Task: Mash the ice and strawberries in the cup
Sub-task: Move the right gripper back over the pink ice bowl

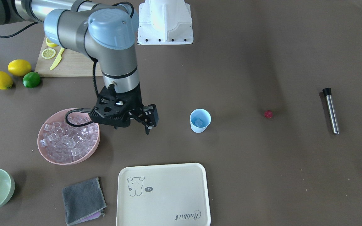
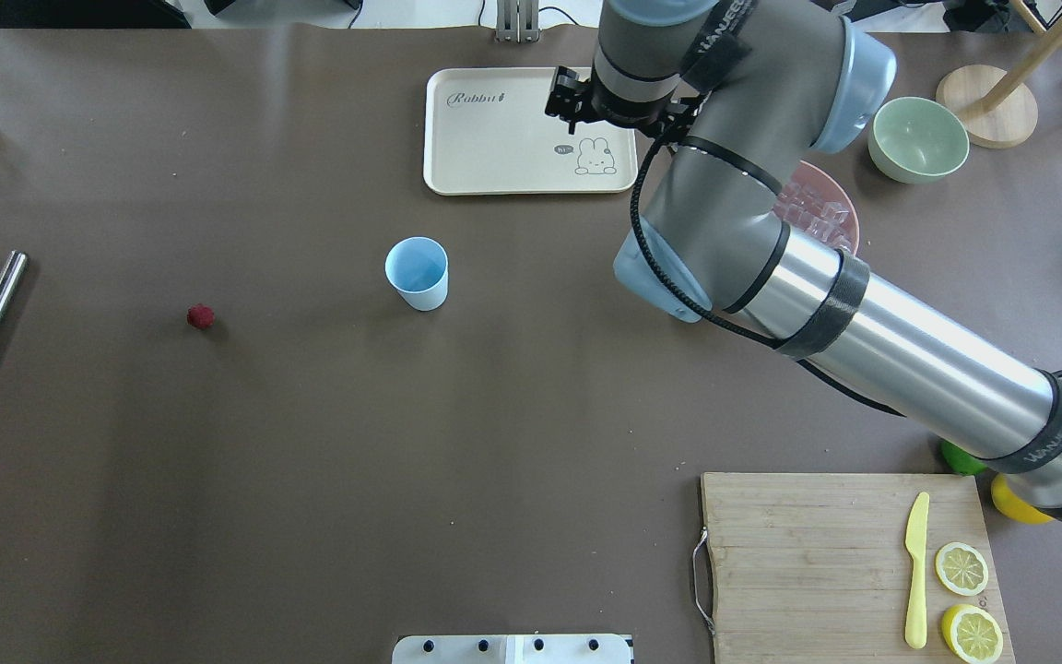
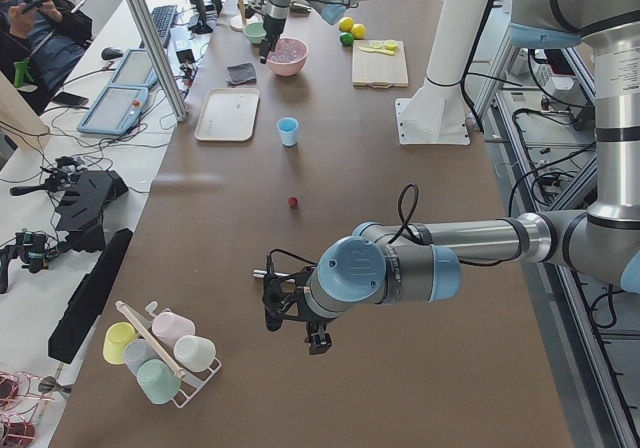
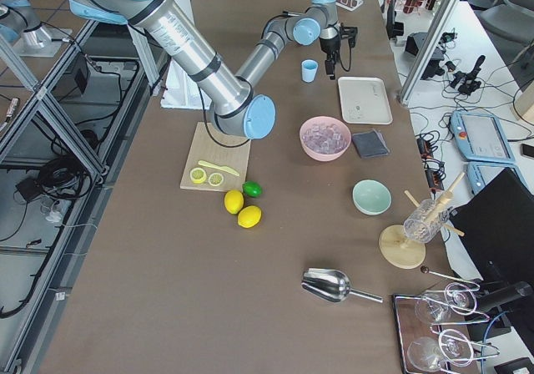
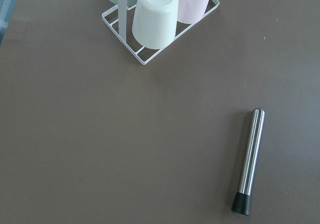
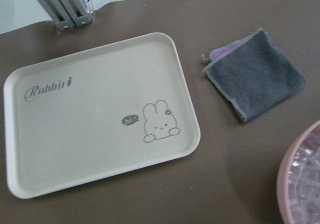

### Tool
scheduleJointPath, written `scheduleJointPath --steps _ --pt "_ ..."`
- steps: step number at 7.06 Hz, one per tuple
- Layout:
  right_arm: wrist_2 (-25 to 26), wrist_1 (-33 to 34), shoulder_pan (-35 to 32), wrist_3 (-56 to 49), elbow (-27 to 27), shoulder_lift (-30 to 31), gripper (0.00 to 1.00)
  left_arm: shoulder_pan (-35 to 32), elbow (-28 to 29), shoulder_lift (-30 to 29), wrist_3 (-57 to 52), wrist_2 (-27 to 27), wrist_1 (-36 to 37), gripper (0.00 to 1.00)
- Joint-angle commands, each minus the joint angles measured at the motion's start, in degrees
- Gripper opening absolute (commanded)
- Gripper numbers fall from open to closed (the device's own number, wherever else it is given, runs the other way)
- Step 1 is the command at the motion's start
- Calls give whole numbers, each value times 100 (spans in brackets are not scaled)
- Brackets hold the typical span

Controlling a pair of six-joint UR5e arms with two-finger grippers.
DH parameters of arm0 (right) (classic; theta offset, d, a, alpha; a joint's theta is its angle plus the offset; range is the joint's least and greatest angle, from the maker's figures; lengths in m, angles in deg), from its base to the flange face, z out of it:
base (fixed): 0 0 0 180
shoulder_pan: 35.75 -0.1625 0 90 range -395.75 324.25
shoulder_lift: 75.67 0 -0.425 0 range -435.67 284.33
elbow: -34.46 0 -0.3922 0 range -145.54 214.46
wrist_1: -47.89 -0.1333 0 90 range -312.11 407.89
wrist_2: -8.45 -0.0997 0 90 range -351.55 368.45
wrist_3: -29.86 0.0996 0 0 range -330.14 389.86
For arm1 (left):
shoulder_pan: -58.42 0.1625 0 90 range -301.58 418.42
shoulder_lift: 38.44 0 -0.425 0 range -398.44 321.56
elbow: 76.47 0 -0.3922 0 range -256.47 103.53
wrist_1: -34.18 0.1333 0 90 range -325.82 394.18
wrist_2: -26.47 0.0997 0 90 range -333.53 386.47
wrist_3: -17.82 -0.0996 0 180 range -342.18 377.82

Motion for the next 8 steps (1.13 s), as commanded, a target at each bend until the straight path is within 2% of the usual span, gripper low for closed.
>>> scheduleJointPath --steps 1,2,3,5,6,7,8 --pt "-162 80 -585 -1512 -440 886 100 -19 -44 57 0 0 0 99" --pt "605 106 -561 -1309 -494 1117 100 -28 -53 74 0 -9 -9 99" --pt "1335 80 -177 -262 -538 1346 100 -45 -79 75 0 -270 -1 99" --pt "2452 97 334 886 -330 1383 98 -46 -62 75 0 -369 0 99" --pt "2615 149 293 926 -371 1461 98 -54 -53 75 0 -369 0 99" --pt "2930 159 310 1065 -302 1541 89 -63 -88 75 0 -369 0 99" --pt "2968 167 284 1084 -301 1567 90 -63 -71 75 0 -369 0 99"
